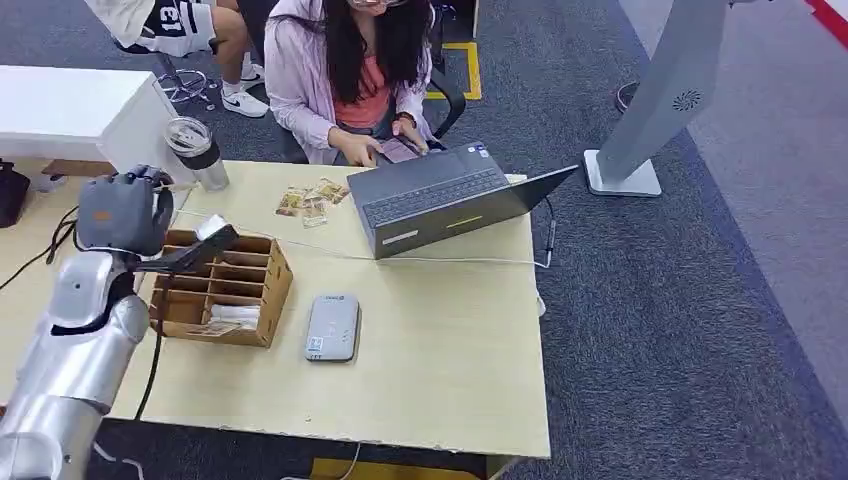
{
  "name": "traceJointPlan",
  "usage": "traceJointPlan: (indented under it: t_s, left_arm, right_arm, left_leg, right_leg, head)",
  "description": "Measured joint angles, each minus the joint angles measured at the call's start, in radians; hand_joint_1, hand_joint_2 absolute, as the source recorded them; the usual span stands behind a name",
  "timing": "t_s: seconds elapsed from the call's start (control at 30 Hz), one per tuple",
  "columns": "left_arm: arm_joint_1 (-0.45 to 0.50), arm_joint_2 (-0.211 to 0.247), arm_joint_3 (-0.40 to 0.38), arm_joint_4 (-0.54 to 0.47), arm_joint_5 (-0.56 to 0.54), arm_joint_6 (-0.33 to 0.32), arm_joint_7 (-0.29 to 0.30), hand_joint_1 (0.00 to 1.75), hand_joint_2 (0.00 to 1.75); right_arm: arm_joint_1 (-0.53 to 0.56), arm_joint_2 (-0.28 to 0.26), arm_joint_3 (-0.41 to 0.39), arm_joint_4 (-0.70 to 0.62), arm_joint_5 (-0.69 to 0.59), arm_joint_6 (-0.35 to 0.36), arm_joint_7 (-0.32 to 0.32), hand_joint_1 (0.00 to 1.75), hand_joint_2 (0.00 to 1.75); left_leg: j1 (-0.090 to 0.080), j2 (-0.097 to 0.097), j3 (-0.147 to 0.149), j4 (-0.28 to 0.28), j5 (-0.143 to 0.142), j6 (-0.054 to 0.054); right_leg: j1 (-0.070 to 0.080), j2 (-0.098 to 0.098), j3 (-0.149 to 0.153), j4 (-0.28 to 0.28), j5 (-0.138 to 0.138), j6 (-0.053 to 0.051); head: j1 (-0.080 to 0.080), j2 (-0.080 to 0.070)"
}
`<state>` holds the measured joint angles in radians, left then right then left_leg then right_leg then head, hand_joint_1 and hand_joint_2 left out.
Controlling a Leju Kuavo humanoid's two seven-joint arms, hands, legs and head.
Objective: Pass the card to the sensor for recognition and then transmit it.
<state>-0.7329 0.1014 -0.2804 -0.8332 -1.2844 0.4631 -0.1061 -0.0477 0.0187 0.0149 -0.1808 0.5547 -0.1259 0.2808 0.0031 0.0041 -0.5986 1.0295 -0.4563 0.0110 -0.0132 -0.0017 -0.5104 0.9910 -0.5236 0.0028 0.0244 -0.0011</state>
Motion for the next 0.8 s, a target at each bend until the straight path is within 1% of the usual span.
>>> traceJointPlan:
  t_s: [0.13, 0.27, 0.57, 0.67, 0.73, 0.8]
  left_arm:
    - [0.058, -0.057, -0.070, -0.087, -0.009, -0.008, 0.015, 1.75, 1.75]
    - [0.096, -0.099, -0.111, -0.132, -0.010, -0.008, 0.017, 1.75, 1.75]
    - [0.120, -0.128, -0.149, -0.153, 0.003, -0.017, 0.019, 1.75, 1.75]
    - [0.139, -0.143, -0.168, -0.149, -0.015, -0.017, 0.027, 1.75, 1.75]
    - [0.156, -0.157, -0.180, -0.133, -0.018, -0.016, 0.045, 1.75, 1.75]
    - [0.174, -0.166, -0.209, -0.115, 0.000, -0.005, 0.071, 1.75, 1.75]
  right_arm:
    - [0.000, 0.000, -0.002, 0.000, 0.003, 0.000, 0.000, 0.00, 1.75]
    - [0.000, 0.000, -0.002, 0.000, 0.004, 0.000, 0.000, 0.00, 1.75]
    - [0.001, 0.000, -0.006, 0.000, 0.011, -0.001, -0.001, 0.00, 1.75]
    - [0.001, 0.000, -0.007, 0.000, 0.015, 0.000, -0.001, 0.00, 1.75]
    - [0.001, 0.000, -0.007, 0.000, 0.018, 0.001, -0.003, 0.00, 1.75]
    - [0.001, 0.002, -0.007, 0.000, 0.018, 0.001, -0.005, 0.00, 1.75]
  left_leg:
    - [0.000, 0.000, 0.000, 0.001, 0.000, 0.000]
    - [0.000, 0.000, 0.000, 0.001, 0.000, 0.000]
    - [0.001, 0.000, 0.000, 0.000, 0.000, 0.000]
    - [0.000, 0.000, 0.000, 0.000, 0.000, 0.000]
    - [0.000, 0.000, -0.001, 0.000, 0.000, 0.000]
    - [0.000, 0.000, -0.001, 0.000, 0.000, 0.000]
  right_leg:
    - [0.000, 0.000, 0.000, 0.000, 0.001, 0.001]
    - [0.000, 0.000, 0.000, 0.000, 0.001, 0.001]
    - [0.000, 0.000, 0.000, 0.000, 0.001, 0.001]
    - [0.000, 0.000, -0.001, 0.000, 0.001, 0.001]
    - [0.000, 0.000, -0.001, 0.000, 0.001, 0.001]
    - [0.000, 0.000, -0.001, 0.000, 0.001, 0.001]
  head:
    - [0.000, 0.000]
    - [0.000, 0.000]
    - [0.000, 0.000]
    - [0.000, 0.000]
    - [0.000, 0.000]
    - [0.000, 0.000]
